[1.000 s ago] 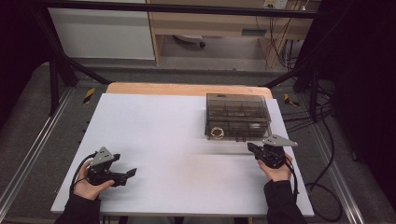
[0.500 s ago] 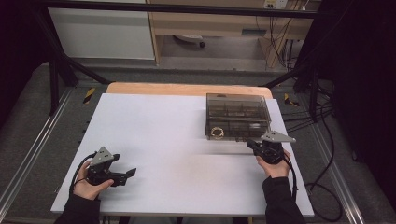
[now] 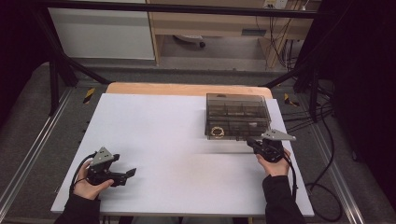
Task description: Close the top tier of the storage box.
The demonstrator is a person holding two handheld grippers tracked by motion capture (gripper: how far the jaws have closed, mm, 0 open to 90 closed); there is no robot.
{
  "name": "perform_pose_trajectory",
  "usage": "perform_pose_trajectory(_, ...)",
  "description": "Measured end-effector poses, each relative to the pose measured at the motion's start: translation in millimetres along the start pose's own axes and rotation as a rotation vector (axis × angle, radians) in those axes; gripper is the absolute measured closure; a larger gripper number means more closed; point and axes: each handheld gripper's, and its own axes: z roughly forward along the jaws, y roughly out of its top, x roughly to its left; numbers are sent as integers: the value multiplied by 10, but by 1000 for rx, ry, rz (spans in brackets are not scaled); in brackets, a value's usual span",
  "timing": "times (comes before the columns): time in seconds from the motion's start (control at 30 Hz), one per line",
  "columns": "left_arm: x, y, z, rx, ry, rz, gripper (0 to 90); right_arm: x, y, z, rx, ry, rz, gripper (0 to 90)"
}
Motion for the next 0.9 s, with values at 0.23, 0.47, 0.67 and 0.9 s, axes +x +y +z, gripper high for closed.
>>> perform_pose_trajectory(0.23, 0, -2, 3, 1, 0, -1, 81, -26, 3, 21, -1, -3, 5, 900)
perform_pose_trajectory(0.47, 0, -3, 4, 1, 1, -1, 82, -50, 14, 53, -1, -1, 15, 900)
perform_pose_trajectory(0.67, 3, -4, 4, 3, 0, 1, 82, -69, 28, 94, -2, -8, 24, 900)
perform_pose_trajectory(0.9, 3, -4, 3, 2, 0, 1, 82, -86, 57, 135, -2, -13, 31, 900)
